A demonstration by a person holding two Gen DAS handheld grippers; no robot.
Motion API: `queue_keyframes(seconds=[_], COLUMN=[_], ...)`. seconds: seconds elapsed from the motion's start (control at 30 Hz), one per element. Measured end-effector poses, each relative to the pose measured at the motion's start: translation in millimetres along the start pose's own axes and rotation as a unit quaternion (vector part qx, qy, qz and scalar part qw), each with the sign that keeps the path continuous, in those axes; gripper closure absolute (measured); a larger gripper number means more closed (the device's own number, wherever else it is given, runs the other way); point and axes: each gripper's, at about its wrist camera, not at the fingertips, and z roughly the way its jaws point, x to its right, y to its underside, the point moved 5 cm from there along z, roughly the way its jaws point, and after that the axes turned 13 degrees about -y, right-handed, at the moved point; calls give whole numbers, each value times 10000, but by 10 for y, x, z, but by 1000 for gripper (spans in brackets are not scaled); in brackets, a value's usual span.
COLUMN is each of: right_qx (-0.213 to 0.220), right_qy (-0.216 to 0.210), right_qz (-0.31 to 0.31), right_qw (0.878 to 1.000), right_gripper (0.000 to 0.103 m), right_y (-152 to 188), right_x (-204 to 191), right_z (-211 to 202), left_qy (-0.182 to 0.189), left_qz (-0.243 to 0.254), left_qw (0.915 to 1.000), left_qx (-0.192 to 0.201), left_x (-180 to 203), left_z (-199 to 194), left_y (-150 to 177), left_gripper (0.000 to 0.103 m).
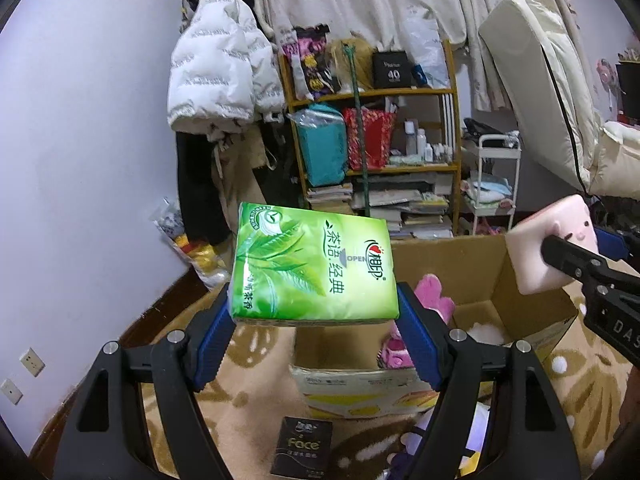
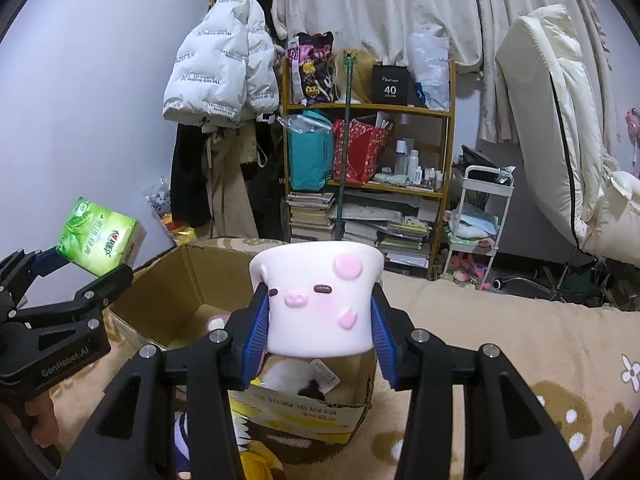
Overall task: Organize soft objects
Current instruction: 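Lift the pig cup toward the box with the right tool while the left tool carries the tissue pack there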
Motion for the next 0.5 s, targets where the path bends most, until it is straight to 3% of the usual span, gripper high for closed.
queue_keyframes(seconds=[0.2, 0.5], right_qx=[-177, -304], right_qy=[-110, -304], right_qz=[101, 314], right_qw=[9997, 9986], right_gripper=[52, 45], right_y=[83, 168], right_x=[35, 60], right_z=[135, 170], left_qy=[265, 313], left_qz=[301, 469], left_qw=[9992, 9983], left_qx=[-89, -146], left_x=[168, 241], left_z=[63, 55], left_y=[77, 127], left_gripper=[27, 25])
